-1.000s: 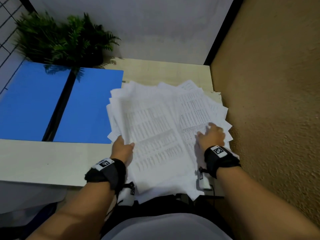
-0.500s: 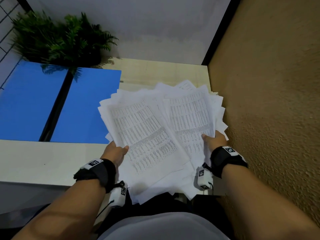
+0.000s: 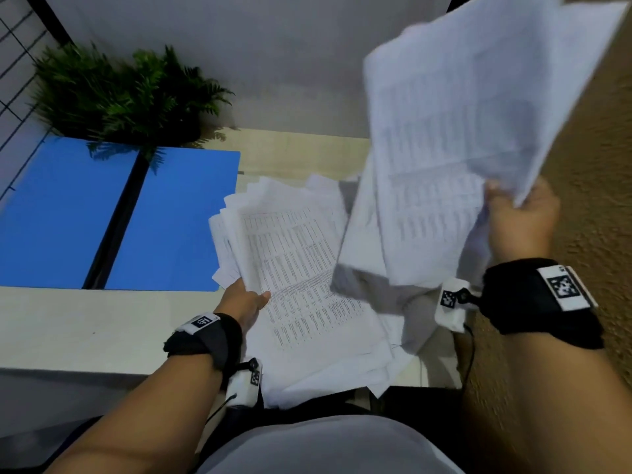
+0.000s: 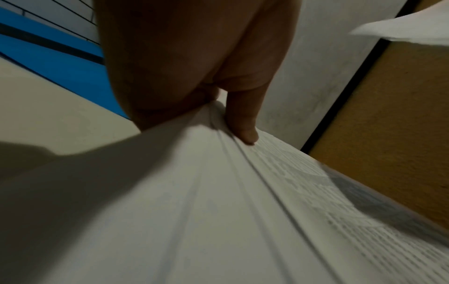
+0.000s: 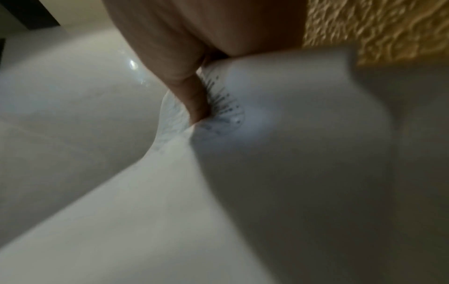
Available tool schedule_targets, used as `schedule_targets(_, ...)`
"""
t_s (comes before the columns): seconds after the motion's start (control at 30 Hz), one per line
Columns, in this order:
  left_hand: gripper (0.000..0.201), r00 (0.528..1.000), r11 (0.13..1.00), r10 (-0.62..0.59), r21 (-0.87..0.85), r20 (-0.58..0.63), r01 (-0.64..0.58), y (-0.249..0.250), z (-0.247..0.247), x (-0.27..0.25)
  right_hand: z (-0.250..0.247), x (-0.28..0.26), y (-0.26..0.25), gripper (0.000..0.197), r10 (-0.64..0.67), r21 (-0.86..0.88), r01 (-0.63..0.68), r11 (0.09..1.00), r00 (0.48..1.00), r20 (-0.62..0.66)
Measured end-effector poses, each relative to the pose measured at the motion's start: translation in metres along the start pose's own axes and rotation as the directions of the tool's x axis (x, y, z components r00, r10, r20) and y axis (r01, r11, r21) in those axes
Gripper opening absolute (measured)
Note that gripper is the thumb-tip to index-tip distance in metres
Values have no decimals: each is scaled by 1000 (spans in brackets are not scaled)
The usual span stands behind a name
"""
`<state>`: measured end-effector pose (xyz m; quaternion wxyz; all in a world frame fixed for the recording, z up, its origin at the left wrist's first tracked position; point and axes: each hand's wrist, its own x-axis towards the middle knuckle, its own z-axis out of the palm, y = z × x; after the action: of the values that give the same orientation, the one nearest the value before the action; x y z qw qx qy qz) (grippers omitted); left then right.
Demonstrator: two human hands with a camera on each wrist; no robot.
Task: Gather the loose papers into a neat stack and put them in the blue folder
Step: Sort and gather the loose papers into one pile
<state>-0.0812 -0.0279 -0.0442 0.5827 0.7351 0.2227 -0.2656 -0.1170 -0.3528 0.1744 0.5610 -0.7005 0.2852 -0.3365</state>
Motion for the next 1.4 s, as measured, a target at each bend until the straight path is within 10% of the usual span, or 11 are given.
schedule_targets(0.27, 65, 1000, 988, 22, 151, -22, -18, 3, 7, -9, 54, -70, 126, 33, 445, -586, -176, 791, 823, 353)
schedule_targets(0.43, 90, 1000, 997, 15, 79, -19, -14, -6, 12, -8, 76, -102, 164, 27, 411, -681, -52, 730, 830, 377)
schedule_targets(0.57, 66, 996, 993, 67, 106, -54, -61, -11, 11, -10, 86, -103, 169, 27, 442, -759, 46, 650, 789, 427)
schedule_targets(0.7, 57, 995, 992, -9, -130, -104, -4, -18, -15, -9, 78, -73, 171, 21, 381, -759, 0, 652, 865, 327)
schedule_targets(0.87, 48, 985, 994, -78, -94, -156, 64, -31, -42, -4, 79, -66, 172, 55, 531, -764, 52, 643, 689, 494)
schedule_targets(1.03, 64, 989, 983, -91, -167, -117, 70, -60, -47, 23, 85, -78, 177, 22, 593, -781, 85, 619, 601, 536)
schedule_targets(1.23, 56, 993, 962, -72, -269, -97, 43, -26, -39, -9, 76, -55, 176, 38, 538, -716, -215, 664, 803, 258)
schedule_targets(1.4, 45, 990, 985, -70, -167, -126, 48, -23, -27, -1, 75, -45, 183, 33, 525, -869, -23, 493, 805, 277)
